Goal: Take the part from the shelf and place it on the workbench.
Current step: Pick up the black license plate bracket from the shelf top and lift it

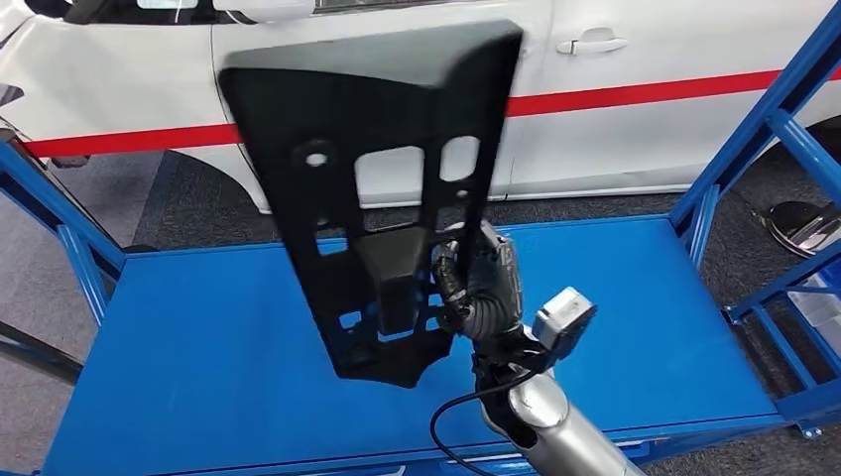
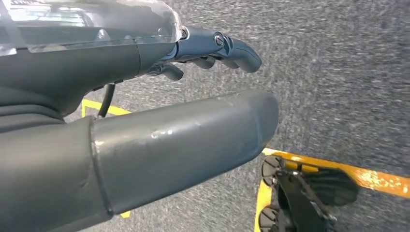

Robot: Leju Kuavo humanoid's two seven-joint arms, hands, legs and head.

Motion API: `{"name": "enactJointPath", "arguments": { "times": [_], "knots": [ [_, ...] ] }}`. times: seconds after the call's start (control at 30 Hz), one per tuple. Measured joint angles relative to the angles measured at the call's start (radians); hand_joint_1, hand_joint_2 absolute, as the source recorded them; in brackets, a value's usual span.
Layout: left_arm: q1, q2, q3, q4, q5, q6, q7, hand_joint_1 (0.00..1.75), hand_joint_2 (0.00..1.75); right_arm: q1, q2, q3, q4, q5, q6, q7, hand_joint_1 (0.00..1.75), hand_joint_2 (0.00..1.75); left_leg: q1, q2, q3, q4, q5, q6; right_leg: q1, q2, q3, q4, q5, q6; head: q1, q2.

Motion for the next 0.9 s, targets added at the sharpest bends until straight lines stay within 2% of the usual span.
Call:
{"name": "enactJointPath", "arguments": {
  "times": [0.03,0.1,0.17,0.2,0.27,0.3,0.33,0.37,0.43,0.47,0.5,0.6,0.67,0.7,0.77,0.8,0.83,0.87,0.9],
  "knots": [
    [0.000,0.000,0.003,0.000,0.000,-0.002,0.000,0.00,0.00,0.008,0.004,-0.010,-0.013,-0.021,0.004,-0.001,1.75,1.75,-0.003,0.000,0.005,-0.014,-0.003,0.004,0.000,0.000,-0.002,0.000,0.000,0.005,0.000,0.000],
    [0.001,-0.001,0.011,0.000,0.000,-0.007,-0.001,0.00,0.87,0.023,0.011,-0.027,-0.036,-0.067,0.012,0.002,1.75,1.75,-0.002,0.000,0.007,-0.023,0.000,0.011,-0.002,0.000,-0.004,0.001,-0.001,0.016,0.000,0.000],
    [0.002,-0.003,0.018,0.000,0.000,-0.009,-0.003,0.00,1.75,0.033,0.017,-0.042,-0.053,-0.111,0.020,0.011,1.75,1.75,0.003,0.001,0.013,-0.034,0.005,0.022,-0.002,0.000,-0.016,0.033,-0.026,0.027,0.000,0.000],
    [0.002,-0.005,0.021,-0.001,0.000,-0.008,-0.004,0.00,1.75,0.036,0.019,-0.049,-0.060,-0.129,0.025,0.018,1.75,1.75,0.006,0.002,0.016,-0.038,0.007,0.026,-0.004,0.000,-0.035,0.076,-0.051,0.031,0.001,0.000],
    [0.001,-0.007,0.025,-0.001,0.000,0.000,-0.007,0.00,1.75,0.048,0.022,-0.058,-0.065,-0.158,0.031,0.031,1.75,1.75,0.006,0.003,0.016,-0.038,0.006,0.031,-0.008,0.000,-0.098,0.206,-0.110,0.038,0.001,0.000],
    [-0.001,-0.009,0.029,-0.001,0.003,0.007,-0.006,0.00,1.75,0.055,0.023,-0.061,-0.065,-0.168,0.033,0.039,1.75,1.75,0.006,0.002,0.016,-0.037,0.005,0.031,-0.011,0.000,-0.125,0.256,-0.124,0.042,0.001,0.000],
    [-0.003,-0.013,0.034,-0.001,0.006,0.013,-0.005,0.00,1.75,0.062,0.024,-0.062,-0.063,-0.175,0.034,0.044,1.75,1.75,0.006,0.002,0.017,-0.036,0.004,0.031,-0.014,0.000,-0.138,0.275,-0.119,0.044,0.001,0.000],
    [-0.005,-0.017,0.039,-0.001,0.010,0.017,-0.004,0.00,1.75,0.066,0.025,-0.063,-0.061,-0.179,0.034,0.048,1.75,1.75,0.006,0.001,0.018,-0.034,0.002,0.030,-0.018,-0.001,-0.129,0.251,-0.093,0.046,0.001,0.000],
    [-0.009,-0.026,0.048,-0.001,0.016,0.021,-0.002,0.00,1.75,0.069,0.028,-0.063,-0.057,-0.181,0.034,0.050,1.75,1.75,0.008,0.000,0.020,-0.026,-0.006,0.023,-0.023,-0.002,-0.071,0.124,-0.024,0.048,0.001,0.000],
    [-0.012,-0.028,0.050,-0.001,0.018,0.022,-0.001,0.00,1.75,0.070,0.030,-0.064,-0.056,-0.181,0.034,0.050,1.75,1.75,0.007,0.000,0.019,-0.020,-0.010,0.017,-0.022,-0.002,-0.044,0.066,-0.002,0.046,0.000,0.000],
    [-0.013,-0.029,0.052,-0.001,0.018,0.022,-0.001,0.00,1.75,0.071,0.032,-0.064,-0.055,-0.181,0.034,0.050,1.75,1.75,0.006,-0.001,0.019,-0.017,-0.013,0.011,-0.020,-0.001,-0.029,0.030,0.006,0.042,0.000,0.000],
    [-0.016,-0.032,0.061,-0.001,0.018,0.024,0.001,0.00,1.75,0.073,0.036,-0.065,-0.053,-0.187,0.038,0.064,1.75,1.75,0.006,0.000,0.019,-0.017,-0.017,-0.007,-0.014,0.001,-0.024,0.014,0.005,0.022,0.000,0.000],
    [-0.018,-0.033,0.065,-0.001,0.014,0.025,0.003,0.00,1.75,0.073,0.040,-0.064,-0.052,-0.197,0.048,0.081,1.75,1.75,0.009,0.000,0.009,0.009,-0.038,-0.017,-0.016,0.001,-0.020,0.009,0.008,0.009,0.000,0.000],
    [-0.019,-0.033,0.067,-0.001,0.012,0.026,0.003,0.00,1.75,0.073,0.041,-0.064,-0.052,-0.202,0.057,0.084,1.75,1.75,0.010,0.001,-0.009,0.050,-0.063,-0.021,-0.017,0.000,-0.017,0.007,0.008,0.003,0.000,0.000],
    [-0.019,-0.031,0.068,-0.001,0.006,0.026,0.002,0.00,1.75,0.081,0.043,-0.062,-0.049,-0.211,0.081,0.077,1.75,1.75,0.011,0.001,-0.069,0.177,-0.126,-0.026,-0.014,-0.004,-0.018,0.007,0.008,-0.004,-0.001,0.000],
    [-0.018,-0.030,0.068,-0.001,0.002,0.025,0.000,0.00,1.75,0.088,0.043,-0.062,-0.047,-0.215,0.093,0.068,1.75,1.75,0.011,0.001,-0.096,0.232,-0.146,-0.026,-0.012,-0.005,-0.018,0.009,0.009,-0.005,0.000,0.000],
    [-0.017,-0.029,0.068,-0.001,0.000,0.022,-0.003,0.00,1.75,0.096,0.043,-0.062,-0.045,-0.217,0.104,0.059,1.75,1.75,0.011,0.001,-0.109,0.258,-0.149,-0.026,-0.010,-0.006,-0.018,0.010,0.009,-0.006,-0.001,0.000],
    [-0.016,-0.028,0.069,-0.001,-0.002,0.018,-0.006,0.00,1.75,0.104,0.043,-0.061,-0.044,-0.219,0.116,0.049,1.75,1.75,0.011,0.001,-0.104,0.247,-0.132,-0.023,-0.008,-0.006,-0.019,0.011,0.009,-0.006,-0.001,0.000],
    [-0.016,-0.028,0.070,-0.001,-0.002,0.016,-0.008,0.00,1.75,0.108,0.043,-0.061,-0.044,-0.221,0.124,0.042,1.75,1.75,0.010,0.001,-0.081,0.198,-0.100,-0.018,-0.007,-0.004,-0.018,0.012,0.009,-0.007,-0.001,0.000]
  ]
}}
